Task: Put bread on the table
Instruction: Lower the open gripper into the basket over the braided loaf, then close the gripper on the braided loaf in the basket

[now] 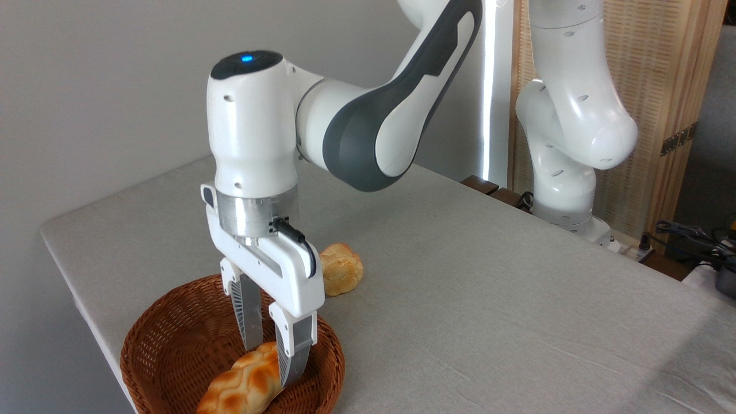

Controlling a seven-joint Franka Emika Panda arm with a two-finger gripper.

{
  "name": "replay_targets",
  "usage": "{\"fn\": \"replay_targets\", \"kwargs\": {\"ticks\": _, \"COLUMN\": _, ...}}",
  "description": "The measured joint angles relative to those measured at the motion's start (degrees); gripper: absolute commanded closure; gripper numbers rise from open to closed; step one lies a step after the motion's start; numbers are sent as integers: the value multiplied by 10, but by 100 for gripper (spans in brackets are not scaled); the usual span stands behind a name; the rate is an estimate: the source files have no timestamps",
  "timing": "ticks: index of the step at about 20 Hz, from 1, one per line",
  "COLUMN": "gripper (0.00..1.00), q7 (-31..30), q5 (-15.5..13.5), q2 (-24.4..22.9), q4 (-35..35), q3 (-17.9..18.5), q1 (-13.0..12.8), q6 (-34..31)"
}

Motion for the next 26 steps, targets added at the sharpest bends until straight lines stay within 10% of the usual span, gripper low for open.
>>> {"fn": "replay_targets", "kwargs": {"ticks": 6, "gripper": 1, "q7": 0, "q5": 0, "q2": 18, "q4": 1, "q3": -2, "q1": -2, "q6": 13}}
{"fn": "replay_targets", "kwargs": {"ticks": 13, "gripper": 63, "q7": 0, "q5": 0, "q2": 22, "q4": 1, "q3": -3, "q1": -8, "q6": 14}}
{"fn": "replay_targets", "kwargs": {"ticks": 26, "gripper": 65, "q7": 0, "q5": 0, "q2": 23, "q4": 15, "q3": -3, "q1": -9, "q6": 14}}
